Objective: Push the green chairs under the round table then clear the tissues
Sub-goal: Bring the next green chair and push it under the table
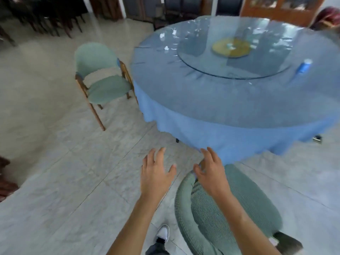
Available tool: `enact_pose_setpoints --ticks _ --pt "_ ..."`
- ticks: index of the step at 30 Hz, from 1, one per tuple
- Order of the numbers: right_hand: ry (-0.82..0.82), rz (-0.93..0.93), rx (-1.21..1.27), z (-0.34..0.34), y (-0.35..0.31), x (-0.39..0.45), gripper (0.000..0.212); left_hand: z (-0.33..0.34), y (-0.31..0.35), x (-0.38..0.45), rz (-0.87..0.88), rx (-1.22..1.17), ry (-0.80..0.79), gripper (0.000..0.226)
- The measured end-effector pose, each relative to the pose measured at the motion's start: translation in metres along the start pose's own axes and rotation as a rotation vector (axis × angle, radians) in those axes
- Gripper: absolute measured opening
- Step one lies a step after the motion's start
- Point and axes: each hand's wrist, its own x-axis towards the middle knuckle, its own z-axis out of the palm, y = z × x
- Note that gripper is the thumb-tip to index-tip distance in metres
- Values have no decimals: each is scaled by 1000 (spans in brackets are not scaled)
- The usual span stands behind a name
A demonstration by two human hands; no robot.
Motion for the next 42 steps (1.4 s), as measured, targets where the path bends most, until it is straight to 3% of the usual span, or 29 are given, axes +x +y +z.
enact_pose_setpoints --ticks 5,10,15,21,26,31,36,39,42 --pt "223 276 -33 -34 30 -23 58 27 41 37 320 -63 -169 63" --pt "391 503 -42 -45 41 -63 59 51 63 40 510 -105 -323 60" --pt "473 646 -42 -44 51 -102 60 70 74 22 640 -139 -409 60" --pt "537 755 37 -24 66 -134 58 93 66 0 639 -65 -543 62" --pt "534 921 175 24 77 -164 57 115 24 -18 412 -60 -711 62" --pt "539 1142 248 77 85 -190 63 130 -22 -38 88 -12 -757 66" --pt "804 1424 733 113 90 -213 70 141 -53 -47 -380 -146 -770 87" --pt "845 1504 1040 128 95 -219 65 145 -62 -50 -502 -247 -812 97" --pt "872 1555 1170 137 100 -223 48 149 -64 -51 -572 -303 -819 102"
